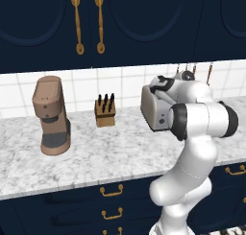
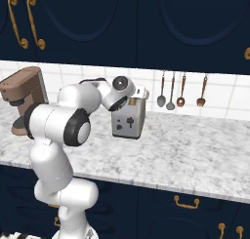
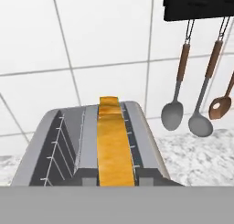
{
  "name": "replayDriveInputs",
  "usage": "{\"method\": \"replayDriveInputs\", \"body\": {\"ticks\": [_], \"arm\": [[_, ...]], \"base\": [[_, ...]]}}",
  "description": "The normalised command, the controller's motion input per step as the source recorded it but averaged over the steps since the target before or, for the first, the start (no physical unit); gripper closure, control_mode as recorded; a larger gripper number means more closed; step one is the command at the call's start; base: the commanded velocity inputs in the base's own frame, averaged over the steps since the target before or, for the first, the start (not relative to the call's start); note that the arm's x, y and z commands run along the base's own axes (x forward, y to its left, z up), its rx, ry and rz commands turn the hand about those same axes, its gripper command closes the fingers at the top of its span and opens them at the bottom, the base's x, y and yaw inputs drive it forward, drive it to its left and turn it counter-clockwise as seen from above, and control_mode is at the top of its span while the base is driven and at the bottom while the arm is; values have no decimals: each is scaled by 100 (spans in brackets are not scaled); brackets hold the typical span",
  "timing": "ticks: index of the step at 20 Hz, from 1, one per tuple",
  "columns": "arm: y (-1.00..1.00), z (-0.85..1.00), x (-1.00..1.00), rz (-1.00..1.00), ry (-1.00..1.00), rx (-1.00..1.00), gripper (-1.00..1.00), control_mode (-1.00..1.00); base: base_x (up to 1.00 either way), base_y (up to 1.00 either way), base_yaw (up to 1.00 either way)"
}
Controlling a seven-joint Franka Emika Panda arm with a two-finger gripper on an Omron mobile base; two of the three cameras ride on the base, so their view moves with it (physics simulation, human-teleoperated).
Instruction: Start the toaster. Once the lever pops up, take the bread to the plate on the dining counter.
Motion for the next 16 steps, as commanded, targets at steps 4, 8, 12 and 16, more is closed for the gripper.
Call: {"method": "replayDriveInputs", "body": {"ticks": [4,8,12,16], "arm": [[0,20,-20,0,-21,0,100,-100],[-9,26,-42,-1,-20,0,100,-100],[-21,50,-67,-4,-13,1,100,-100],[-28,56,-82,-5,0,0,100,-100]], "base": [[0,0,0],[0,0,0],[0,0,0],[0,0,0]]}}
